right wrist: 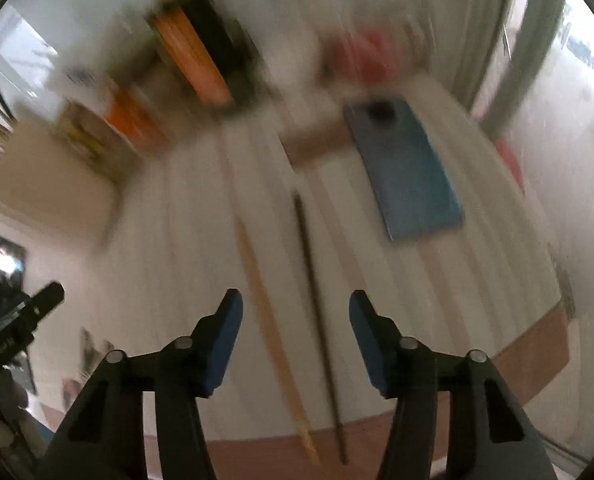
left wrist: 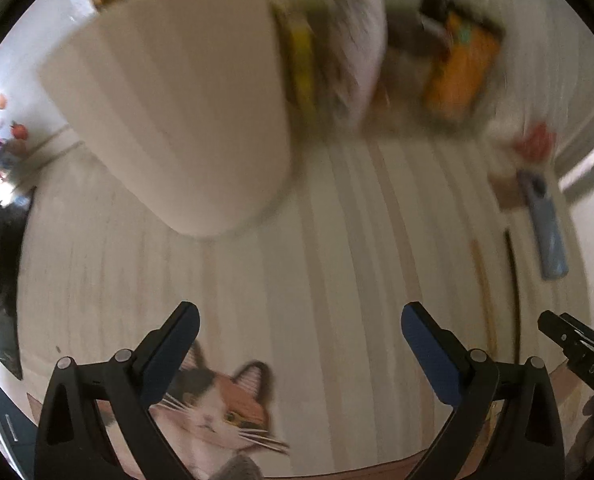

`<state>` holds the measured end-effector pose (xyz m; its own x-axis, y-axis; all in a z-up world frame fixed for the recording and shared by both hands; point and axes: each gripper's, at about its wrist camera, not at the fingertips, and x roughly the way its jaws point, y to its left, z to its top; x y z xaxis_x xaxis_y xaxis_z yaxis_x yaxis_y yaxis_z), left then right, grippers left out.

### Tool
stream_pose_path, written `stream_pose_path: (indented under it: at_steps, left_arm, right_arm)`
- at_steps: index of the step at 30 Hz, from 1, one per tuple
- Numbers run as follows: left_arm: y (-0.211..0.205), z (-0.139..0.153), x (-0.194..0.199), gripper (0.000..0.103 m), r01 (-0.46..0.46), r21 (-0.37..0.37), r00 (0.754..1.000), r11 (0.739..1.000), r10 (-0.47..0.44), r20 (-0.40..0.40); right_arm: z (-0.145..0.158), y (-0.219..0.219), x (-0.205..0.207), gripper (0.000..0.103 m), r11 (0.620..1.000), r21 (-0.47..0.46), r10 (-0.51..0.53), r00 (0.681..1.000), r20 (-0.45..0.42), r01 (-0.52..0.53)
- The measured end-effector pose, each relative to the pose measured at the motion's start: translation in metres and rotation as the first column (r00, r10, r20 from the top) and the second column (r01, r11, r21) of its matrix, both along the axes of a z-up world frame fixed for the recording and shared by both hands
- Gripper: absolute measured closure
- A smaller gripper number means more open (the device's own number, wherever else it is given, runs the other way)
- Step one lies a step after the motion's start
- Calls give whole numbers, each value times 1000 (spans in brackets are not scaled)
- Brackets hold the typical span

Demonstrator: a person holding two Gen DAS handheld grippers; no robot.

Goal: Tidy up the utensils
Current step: 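Grasp the light chopstick with the left tool while the right tool grasps the dark one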

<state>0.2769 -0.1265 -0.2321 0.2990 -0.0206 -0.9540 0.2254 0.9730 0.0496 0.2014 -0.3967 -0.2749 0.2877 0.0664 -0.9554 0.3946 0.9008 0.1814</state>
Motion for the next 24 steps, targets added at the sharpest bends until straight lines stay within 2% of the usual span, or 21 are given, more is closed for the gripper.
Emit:
stream_pose_path:
  at_steps: [4, 7, 9, 10, 11, 24]
  left_arm:
    - [-26, -24, -8, 0, 43, 33, 998, 999, -42, -43]
    - [-42, -33, -11, 0, 67, 50, 996, 996, -64, -60]
    - [-53, -36, -13, 0, 83, 62, 995, 995, -80, -61]
    - [-59, -36, -14, 0, 93, 63, 994, 994, -89, -63]
    - [-64, -37, -15, 0, 101, 67, 993, 993, -97, -63]
    - [-145, -45, -41, 0, 212, 38, 973, 977, -207, -106]
  right_arm:
    - [-30, -5, -10, 55, 1000, 1, 22, 998, -58, -22]
    - [-48, 2, -9, 63, 997, -17, 74, 992, -103, -76]
    - [-49, 10, -10, 76, 987, -90, 122, 987, -107, -132]
    - [-49, 11, -11, 89, 983, -120, 125, 985, -116, -139]
    - [-49, 9, -12, 97, 983, -128, 120, 986, -115, -134]
    - [-47, -63, -56, 96, 997, -78, -10, 991, -137, -1]
